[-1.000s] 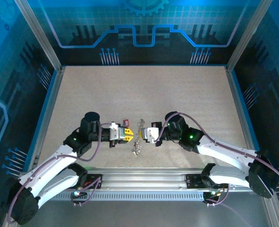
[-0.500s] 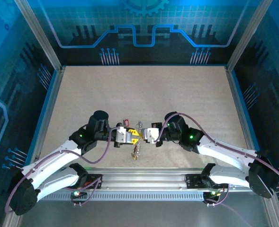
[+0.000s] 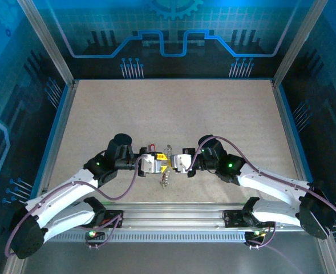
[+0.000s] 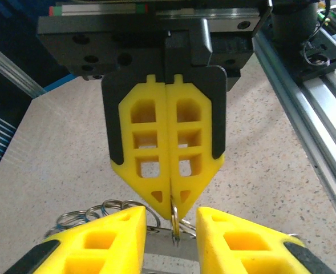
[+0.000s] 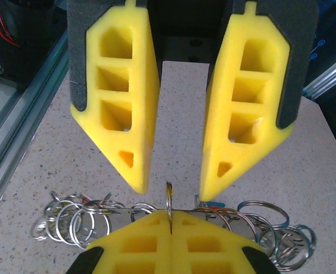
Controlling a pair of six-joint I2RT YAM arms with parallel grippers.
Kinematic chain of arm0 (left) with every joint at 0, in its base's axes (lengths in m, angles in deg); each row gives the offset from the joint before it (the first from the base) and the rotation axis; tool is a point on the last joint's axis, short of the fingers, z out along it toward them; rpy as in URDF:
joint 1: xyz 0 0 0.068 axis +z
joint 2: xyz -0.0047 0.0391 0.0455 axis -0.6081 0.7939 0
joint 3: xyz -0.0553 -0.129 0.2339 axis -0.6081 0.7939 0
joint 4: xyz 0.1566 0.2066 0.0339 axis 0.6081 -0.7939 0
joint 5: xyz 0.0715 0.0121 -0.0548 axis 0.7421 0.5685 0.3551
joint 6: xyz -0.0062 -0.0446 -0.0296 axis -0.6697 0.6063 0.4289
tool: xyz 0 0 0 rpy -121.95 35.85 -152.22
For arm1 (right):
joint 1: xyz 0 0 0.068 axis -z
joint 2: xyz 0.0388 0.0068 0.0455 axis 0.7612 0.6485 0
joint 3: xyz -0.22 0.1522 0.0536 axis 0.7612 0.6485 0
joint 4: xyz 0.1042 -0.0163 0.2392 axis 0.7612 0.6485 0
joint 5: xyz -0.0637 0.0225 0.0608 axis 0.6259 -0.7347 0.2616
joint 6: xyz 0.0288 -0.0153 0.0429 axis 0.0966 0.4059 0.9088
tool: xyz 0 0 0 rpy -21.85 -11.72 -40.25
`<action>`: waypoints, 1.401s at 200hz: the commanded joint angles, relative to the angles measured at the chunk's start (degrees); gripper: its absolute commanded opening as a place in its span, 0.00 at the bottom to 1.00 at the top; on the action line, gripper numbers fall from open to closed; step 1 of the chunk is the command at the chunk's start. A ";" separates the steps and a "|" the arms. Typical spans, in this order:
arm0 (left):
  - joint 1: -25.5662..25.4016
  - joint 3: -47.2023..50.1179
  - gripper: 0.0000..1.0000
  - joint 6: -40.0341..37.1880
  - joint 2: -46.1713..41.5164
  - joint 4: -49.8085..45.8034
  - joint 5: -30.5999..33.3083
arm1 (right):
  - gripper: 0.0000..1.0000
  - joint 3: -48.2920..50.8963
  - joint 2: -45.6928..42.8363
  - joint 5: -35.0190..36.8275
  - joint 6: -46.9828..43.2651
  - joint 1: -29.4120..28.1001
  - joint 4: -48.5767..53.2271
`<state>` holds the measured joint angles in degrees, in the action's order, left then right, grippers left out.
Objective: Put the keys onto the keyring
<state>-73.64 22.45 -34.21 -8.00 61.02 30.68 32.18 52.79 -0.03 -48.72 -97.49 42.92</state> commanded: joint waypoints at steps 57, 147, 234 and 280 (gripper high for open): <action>-0.38 0.33 0.18 -2.94 0.08 -1.33 1.60 | 0.00 -1.26 0.20 -1.07 1.86 0.01 -3.34; -0.81 0.59 0.15 -5.19 0.34 -2.20 4.08 | 0.00 -1.99 1.32 -2.03 2.28 -0.21 -4.20; -1.21 -0.02 0.00 -6.83 -0.85 -3.08 6.05 | 0.13 -2.45 0.78 -3.54 1.75 0.14 -2.88; -1.26 0.47 0.00 -3.31 -3.17 0.13 5.58 | 0.30 -2.52 -2.79 -6.22 -3.25 2.30 4.80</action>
<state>-74.49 22.78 -39.39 -9.09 58.75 36.58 30.86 52.68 -4.53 -49.07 -96.27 44.06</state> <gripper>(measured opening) 0.052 0.286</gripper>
